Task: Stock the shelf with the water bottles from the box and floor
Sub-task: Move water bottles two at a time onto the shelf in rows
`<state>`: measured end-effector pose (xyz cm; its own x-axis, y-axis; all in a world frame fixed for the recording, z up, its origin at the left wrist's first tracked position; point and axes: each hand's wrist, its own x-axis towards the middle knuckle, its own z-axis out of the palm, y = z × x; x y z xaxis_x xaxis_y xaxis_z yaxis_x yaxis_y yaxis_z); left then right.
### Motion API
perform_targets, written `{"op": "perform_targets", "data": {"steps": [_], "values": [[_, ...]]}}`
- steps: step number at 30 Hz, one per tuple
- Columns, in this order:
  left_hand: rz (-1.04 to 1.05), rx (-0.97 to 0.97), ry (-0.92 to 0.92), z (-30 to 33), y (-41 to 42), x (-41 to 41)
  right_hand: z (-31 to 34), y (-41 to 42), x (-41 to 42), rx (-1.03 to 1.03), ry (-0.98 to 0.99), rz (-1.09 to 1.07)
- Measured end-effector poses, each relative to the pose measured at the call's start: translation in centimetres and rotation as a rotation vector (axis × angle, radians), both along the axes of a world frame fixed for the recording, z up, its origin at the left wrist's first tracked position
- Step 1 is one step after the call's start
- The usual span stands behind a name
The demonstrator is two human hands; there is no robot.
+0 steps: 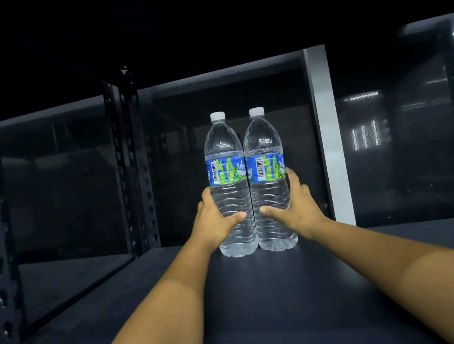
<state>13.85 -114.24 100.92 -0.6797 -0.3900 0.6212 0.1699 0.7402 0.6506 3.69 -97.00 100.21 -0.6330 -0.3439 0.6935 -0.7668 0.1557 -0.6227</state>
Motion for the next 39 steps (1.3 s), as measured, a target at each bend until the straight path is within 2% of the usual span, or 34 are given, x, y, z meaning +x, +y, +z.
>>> {"op": "perform_targets", "data": {"steps": [10,16,19,25,28,32,39], "values": [[-0.181,0.185,-0.054,0.1,-0.9,-0.2,0.1,1.1,-0.4,-0.014,0.002,0.010],[0.009,0.045,0.018,-0.2,0.0,-0.5,-0.4,-0.2,-0.5,0.038,0.018,-0.082],[-0.030,0.023,0.052,-0.1,0.0,-0.5,-0.6,-0.1,-0.6,0.040,0.065,-0.093],[-0.178,0.147,0.013,-0.3,-0.9,-0.4,-0.6,1.0,-0.7,-0.002,0.056,0.025],[-0.146,0.138,0.005,-0.5,-0.4,-0.6,-0.7,0.3,-0.8,0.008,0.081,-0.052],[0.038,0.028,0.009,-0.5,0.2,-0.9,-0.8,-0.1,-1.0,0.052,0.037,-0.130],[-0.073,0.083,-0.006,-0.5,-0.8,-0.9,-1.0,0.7,-1.6,0.023,0.042,-0.001]]}}
